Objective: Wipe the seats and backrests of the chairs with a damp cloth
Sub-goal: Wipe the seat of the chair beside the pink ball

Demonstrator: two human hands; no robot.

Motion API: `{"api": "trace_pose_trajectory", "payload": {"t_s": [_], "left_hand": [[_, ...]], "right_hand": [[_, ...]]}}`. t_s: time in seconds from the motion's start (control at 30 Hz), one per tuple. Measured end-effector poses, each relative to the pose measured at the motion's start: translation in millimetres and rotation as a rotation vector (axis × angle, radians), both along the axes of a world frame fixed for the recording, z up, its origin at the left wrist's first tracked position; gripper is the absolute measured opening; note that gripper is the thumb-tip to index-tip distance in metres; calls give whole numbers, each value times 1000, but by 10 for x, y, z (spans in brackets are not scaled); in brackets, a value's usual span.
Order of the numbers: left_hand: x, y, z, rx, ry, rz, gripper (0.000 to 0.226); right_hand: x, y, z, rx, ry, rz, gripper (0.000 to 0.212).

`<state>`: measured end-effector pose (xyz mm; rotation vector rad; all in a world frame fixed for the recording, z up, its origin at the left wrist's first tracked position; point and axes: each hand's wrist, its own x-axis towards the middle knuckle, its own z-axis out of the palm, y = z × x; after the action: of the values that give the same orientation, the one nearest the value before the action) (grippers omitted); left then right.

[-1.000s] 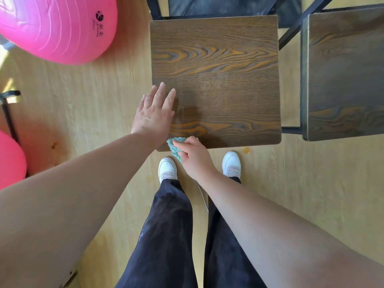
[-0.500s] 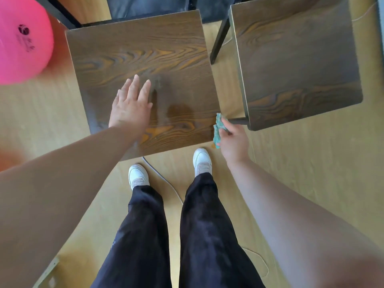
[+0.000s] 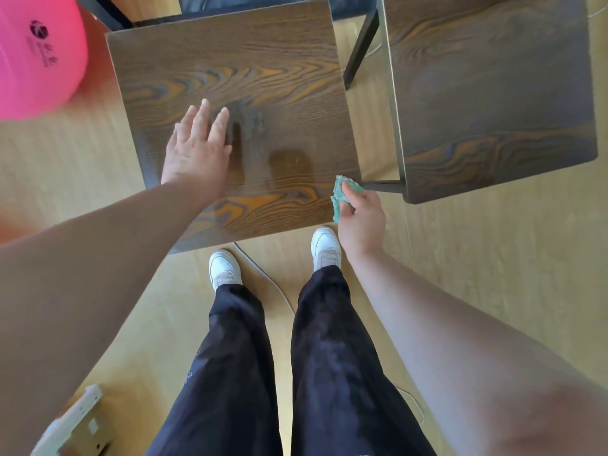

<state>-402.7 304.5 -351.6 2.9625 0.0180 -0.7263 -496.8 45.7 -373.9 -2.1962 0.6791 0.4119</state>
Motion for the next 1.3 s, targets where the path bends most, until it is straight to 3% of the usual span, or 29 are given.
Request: {"api": "trace_pose_trajectory", "payload": {"t_s": [0.37,0.8,1.13,1.3], "left_hand": [[-344,844,20,-50,-1,94,58],[-829,1840,88,-74,-35,164,58],[-1042,2493,324,-99,-63,277,58],[-1108,2764,603,-59,-70,272,58]], "right_hand": [[-128,981,-47,-90,-26,311,41],[-573,2466,-80,-60,-85,680,43],[-506,3230,91,165,143,566,35],[-97,3454,485,235,61,380,36]]}}
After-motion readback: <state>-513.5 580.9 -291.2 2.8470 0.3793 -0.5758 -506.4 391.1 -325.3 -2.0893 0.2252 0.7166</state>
